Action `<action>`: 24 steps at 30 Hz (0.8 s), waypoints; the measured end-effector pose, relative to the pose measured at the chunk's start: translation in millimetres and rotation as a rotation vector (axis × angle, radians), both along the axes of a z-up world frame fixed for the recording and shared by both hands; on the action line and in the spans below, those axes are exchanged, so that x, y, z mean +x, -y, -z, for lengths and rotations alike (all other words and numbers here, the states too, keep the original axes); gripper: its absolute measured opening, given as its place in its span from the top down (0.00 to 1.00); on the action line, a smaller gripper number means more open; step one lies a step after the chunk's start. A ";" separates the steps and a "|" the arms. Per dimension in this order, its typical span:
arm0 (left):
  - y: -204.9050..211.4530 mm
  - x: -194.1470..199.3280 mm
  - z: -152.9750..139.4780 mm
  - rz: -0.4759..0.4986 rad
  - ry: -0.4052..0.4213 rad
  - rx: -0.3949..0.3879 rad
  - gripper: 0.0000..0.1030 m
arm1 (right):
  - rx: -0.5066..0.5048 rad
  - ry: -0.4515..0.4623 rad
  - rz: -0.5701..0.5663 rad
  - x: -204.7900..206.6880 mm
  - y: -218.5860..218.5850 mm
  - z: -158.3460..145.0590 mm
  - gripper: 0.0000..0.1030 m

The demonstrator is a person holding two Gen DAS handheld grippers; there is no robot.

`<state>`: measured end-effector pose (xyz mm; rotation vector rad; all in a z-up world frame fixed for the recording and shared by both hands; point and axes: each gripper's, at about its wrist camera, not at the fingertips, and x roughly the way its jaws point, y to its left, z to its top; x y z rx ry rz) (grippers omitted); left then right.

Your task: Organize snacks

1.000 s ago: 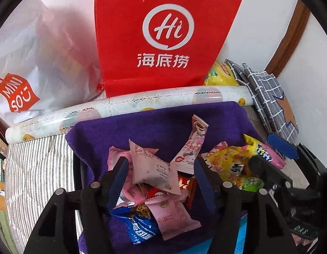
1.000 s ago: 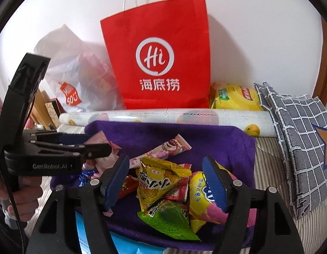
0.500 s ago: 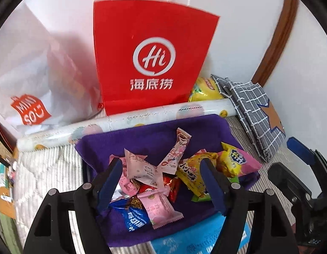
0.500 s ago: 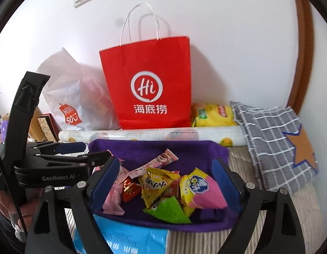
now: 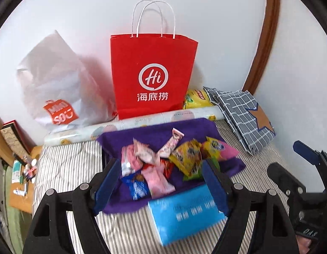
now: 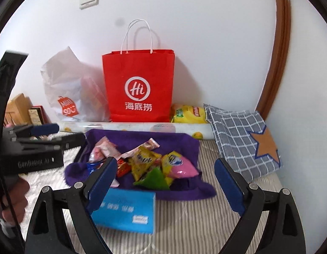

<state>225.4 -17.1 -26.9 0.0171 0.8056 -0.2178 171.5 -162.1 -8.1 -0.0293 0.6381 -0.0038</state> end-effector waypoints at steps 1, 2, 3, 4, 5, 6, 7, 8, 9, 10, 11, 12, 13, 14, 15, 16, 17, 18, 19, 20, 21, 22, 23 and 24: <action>-1.0 -7.9 -1.9 -0.007 0.006 0.000 0.20 | 0.017 0.003 -0.010 -7.0 -0.2 -0.9 0.10; -2.6 -15.6 -3.7 -0.016 0.014 -0.001 0.18 | 0.027 0.007 -0.016 -13.7 -0.1 -2.2 0.10; -4.0 -24.7 -5.5 -0.028 0.025 -0.003 0.15 | 0.031 0.014 -0.014 -22.4 0.4 -3.9 0.10; -5.7 -35.7 -7.3 -0.038 0.036 -0.003 0.14 | 0.030 0.021 -0.012 -29.5 0.8 -5.2 0.10; -6.5 -43.7 -8.0 -0.044 0.039 -0.005 0.14 | 0.028 0.028 -0.010 -35.6 0.6 -6.2 0.10; -7.0 -53.7 -8.1 -0.047 0.035 -0.007 0.13 | 0.030 0.033 -0.008 -43.1 1.8 -7.2 0.10; -6.8 -61.3 -7.8 -0.048 0.032 -0.009 0.13 | 0.037 0.034 -0.008 -48.4 3.3 -7.8 0.10; -7.1 -68.3 -7.7 -0.052 0.034 -0.011 0.13 | 0.050 0.035 -0.009 -54.9 5.1 -8.2 0.09; -7.8 -74.7 -7.6 -0.059 0.038 -0.014 0.13 | 0.066 0.034 -0.008 -61.2 7.1 -8.2 0.07; -7.6 -84.2 -7.2 -0.066 0.044 -0.018 0.13 | 0.078 0.032 -0.005 -65.6 8.7 -8.4 0.05; -7.2 -90.7 -7.1 -0.068 0.048 -0.020 0.13 | 0.085 0.033 -0.003 -70.8 10.5 -8.5 0.04; -6.1 -99.4 -7.8 -0.063 0.054 -0.028 0.13 | 0.093 0.038 0.001 -77.3 12.4 -8.4 0.02; -5.1 -106.4 -8.8 -0.058 0.062 -0.038 0.13 | 0.094 0.045 0.008 -84.8 14.4 -8.7 0.01; -3.6 -112.9 -10.0 -0.059 0.070 -0.048 0.13 | 0.089 0.046 0.010 -91.6 15.8 -9.0 0.00; -1.8 -120.9 -12.3 -0.064 0.083 -0.061 0.13 | 0.079 0.044 0.012 -97.7 17.3 -9.5 0.00; 0.2 -126.2 -14.3 -0.067 0.094 -0.064 0.13 | 0.068 0.044 0.021 -104.4 19.3 -10.0 0.00; 3.4 -133.4 -17.3 -0.067 0.111 -0.061 0.13 | 0.060 0.048 0.029 -109.7 21.1 -10.8 0.00; 7.0 -139.8 -20.0 -0.065 0.124 -0.054 0.11 | 0.055 0.053 0.036 -115.5 23.3 -11.7 0.00; 10.2 -145.9 -21.7 -0.067 0.131 -0.046 0.06 | 0.056 0.057 0.042 -122.5 26.7 -12.8 0.00; 12.3 -150.8 -23.2 -0.068 0.140 -0.040 0.04 | 0.057 0.062 0.049 -127.9 29.6 -13.9 0.00; 13.8 -156.1 -25.0 -0.069 0.151 -0.037 0.04 | 0.061 0.073 0.057 -136.6 33.6 -15.6 0.00; 15.7 -162.4 -26.8 -0.073 0.164 -0.030 0.04 | 0.068 0.083 0.054 -142.4 35.9 -17.2 0.00; 17.0 -167.2 -28.0 -0.078 0.175 -0.024 0.04 | 0.074 0.093 0.046 -148.6 38.0 -18.3 0.00; 18.1 -171.2 -28.9 -0.083 0.182 -0.019 0.04 | 0.076 0.106 0.045 -155.6 39.9 -19.6 0.00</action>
